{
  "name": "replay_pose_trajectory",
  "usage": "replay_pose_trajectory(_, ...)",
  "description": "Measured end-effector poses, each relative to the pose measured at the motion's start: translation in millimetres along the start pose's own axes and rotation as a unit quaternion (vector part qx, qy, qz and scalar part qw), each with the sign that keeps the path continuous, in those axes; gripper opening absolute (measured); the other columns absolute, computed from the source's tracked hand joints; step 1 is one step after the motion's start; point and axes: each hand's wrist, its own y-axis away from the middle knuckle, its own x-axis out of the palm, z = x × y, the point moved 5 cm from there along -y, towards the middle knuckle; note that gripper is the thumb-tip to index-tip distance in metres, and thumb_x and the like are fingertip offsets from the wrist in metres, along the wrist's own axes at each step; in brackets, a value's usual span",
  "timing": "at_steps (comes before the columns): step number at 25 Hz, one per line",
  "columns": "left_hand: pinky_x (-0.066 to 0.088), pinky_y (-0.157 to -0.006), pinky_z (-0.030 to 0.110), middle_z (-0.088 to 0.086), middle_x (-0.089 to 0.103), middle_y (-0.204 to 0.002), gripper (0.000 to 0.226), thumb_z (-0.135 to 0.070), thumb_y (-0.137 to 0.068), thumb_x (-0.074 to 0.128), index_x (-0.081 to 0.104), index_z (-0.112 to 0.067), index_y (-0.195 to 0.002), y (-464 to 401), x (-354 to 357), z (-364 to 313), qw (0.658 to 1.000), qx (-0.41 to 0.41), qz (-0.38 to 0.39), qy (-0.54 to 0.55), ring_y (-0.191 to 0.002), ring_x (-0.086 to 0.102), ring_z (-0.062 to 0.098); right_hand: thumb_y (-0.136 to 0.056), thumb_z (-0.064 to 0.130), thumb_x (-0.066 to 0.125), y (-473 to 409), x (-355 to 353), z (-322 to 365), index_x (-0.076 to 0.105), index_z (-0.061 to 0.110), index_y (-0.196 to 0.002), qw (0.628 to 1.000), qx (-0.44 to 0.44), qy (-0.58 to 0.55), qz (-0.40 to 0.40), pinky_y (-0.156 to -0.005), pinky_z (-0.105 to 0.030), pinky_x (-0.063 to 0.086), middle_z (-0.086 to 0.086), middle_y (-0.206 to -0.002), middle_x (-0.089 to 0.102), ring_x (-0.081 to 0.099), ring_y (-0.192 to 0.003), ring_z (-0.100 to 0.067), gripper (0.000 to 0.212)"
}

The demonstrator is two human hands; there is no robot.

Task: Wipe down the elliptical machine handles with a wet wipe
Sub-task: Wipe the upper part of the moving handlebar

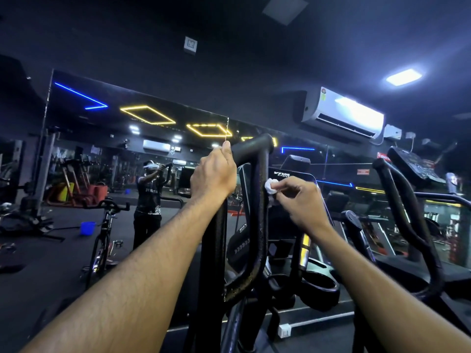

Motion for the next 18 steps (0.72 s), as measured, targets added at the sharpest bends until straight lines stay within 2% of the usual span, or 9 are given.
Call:
replay_pose_trajectory(3, 0.053, -0.086, 0.042, -0.008, 0.048, -0.082, 0.060, -0.050, -0.113, 0.012, 0.060, -0.015, -0.121, -0.9, 0.0, 0.4, 1.000, 0.000, 0.000, 0.001, -0.093, 0.061, 0.024, -0.085, 0.004, 0.072, -46.7, -19.2, 18.4, 0.078, 0.018, -0.099, 0.996, -0.048, 0.018, -0.075, -0.078, -0.017, 0.053, 0.008, -0.086, 0.073, 0.068, -0.077, 0.003, 0.021)
replay_pose_trajectory(5, 0.052, -0.086, 0.042, -0.007, 0.046, -0.081, 0.060, -0.051, -0.112, 0.012, 0.059, -0.016, -0.120, -0.3, 0.0, 0.5, 1.000, -0.004, 0.000, -0.002, -0.093, 0.060, 0.024, -0.086, 0.006, 0.068, -75.1, -12.2, 35.9, 0.077, 0.015, -0.103, 0.990, -0.083, 0.060, -0.094, -0.078, -0.025, 0.053, 0.000, -0.093, 0.071, 0.069, -0.083, -0.012, 0.022)
replay_pose_trajectory(7, 0.055, -0.089, 0.045, -0.005, 0.049, -0.082, 0.061, -0.052, -0.112, 0.011, 0.060, -0.015, -0.119, 0.0, -0.7, 1.3, 1.000, -0.010, 0.002, 0.003, -0.094, 0.062, 0.025, -0.085, 0.005, 0.066, -77.1, 5.7, 44.0, 0.076, 0.013, -0.101, 0.986, -0.080, 0.115, -0.091, -0.074, -0.025, 0.044, -0.003, -0.093, 0.064, 0.062, -0.082, -0.019, 0.021)
replay_pose_trajectory(10, 0.058, -0.087, 0.048, -0.002, 0.056, -0.084, 0.062, -0.054, -0.111, 0.011, 0.060, -0.017, -0.115, 1.1, -2.0, 2.5, 1.000, -0.011, 0.004, 0.014, -0.092, 0.066, 0.028, -0.083, -0.002, 0.068, -40.6, 14.7, 40.7, 0.074, 0.007, -0.095, 0.981, -0.105, 0.136, -0.089, -0.068, -0.003, 0.031, 0.003, -0.086, 0.053, 0.049, -0.070, -0.012, 0.016)
replay_pose_trajectory(12, 0.058, -0.086, 0.048, 0.000, 0.059, -0.086, 0.061, -0.055, -0.111, 0.010, 0.059, -0.019, -0.107, 2.1, -3.0, 1.6, 1.000, -0.006, -0.002, 0.023, -0.092, 0.067, 0.028, -0.082, -0.001, 0.071, -22.1, 6.2, 36.3, 0.075, 0.006, -0.094, 0.979, -0.137, 0.145, -0.034, -0.071, -0.005, 0.039, 0.002, -0.083, 0.059, 0.051, -0.066, -0.013, 0.014)
replay_pose_trajectory(13, 0.058, -0.085, 0.047, 0.001, 0.060, -0.086, 0.059, -0.056, -0.111, 0.010, 0.056, -0.020, -0.099, 2.1, -1.5, 1.3, 0.999, -0.005, -0.002, 0.032, -0.090, 0.067, 0.028, -0.082, 0.002, 0.073, -25.1, -0.2, 35.7, 0.076, 0.007, -0.093, 0.980, -0.138, 0.147, -0.007, -0.071, -0.013, 0.045, 0.001, -0.081, 0.062, 0.055, -0.066, -0.015, 0.013)
replay_pose_trajectory(14, 0.058, -0.084, 0.046, 0.003, 0.061, -0.086, 0.059, -0.056, -0.110, 0.011, 0.053, -0.020, -0.093, 2.3, -0.1, 2.3, 0.999, -0.009, 0.005, 0.050, -0.089, 0.068, 0.027, -0.083, 0.005, 0.074, -36.7, -6.8, 39.4, 0.077, 0.008, -0.091, 0.980, -0.135, 0.146, 0.002, -0.072, -0.023, 0.047, 0.002, -0.078, 0.062, 0.057, -0.068, -0.016, 0.009)
replay_pose_trajectory(16, 0.059, -0.085, 0.047, 0.014, 0.068, -0.093, 0.062, -0.061, -0.109, 0.015, 0.056, -0.017, -0.095, -0.3, 3.2, 12.9, 0.983, -0.063, 0.063, 0.160, -0.088, 0.069, 0.027, -0.086, 0.011, 0.071, -73.3, -13.6, 52.7, 0.078, 0.011, -0.091, 0.981, -0.112, 0.153, -0.027, -0.071, -0.025, 0.042, 0.000, -0.079, 0.063, 0.060, -0.074, -0.020, 0.008)
replay_pose_trajectory(18, 0.059, -0.084, 0.046, 0.023, 0.074, -0.096, 0.072, -0.066, -0.107, 0.020, 0.064, -0.010, -0.109, 2.8, 8.9, 25.6, 0.914, -0.160, 0.156, 0.338, -0.081, 0.069, 0.028, -0.086, 0.011, 0.063, -102.9, -2.4, 63.2, 0.078, 0.009, -0.092, 0.980, -0.060, 0.190, -0.014, -0.073, -0.026, 0.040, -0.010, -0.092, 0.069, 0.064, -0.089, -0.028, 0.016)
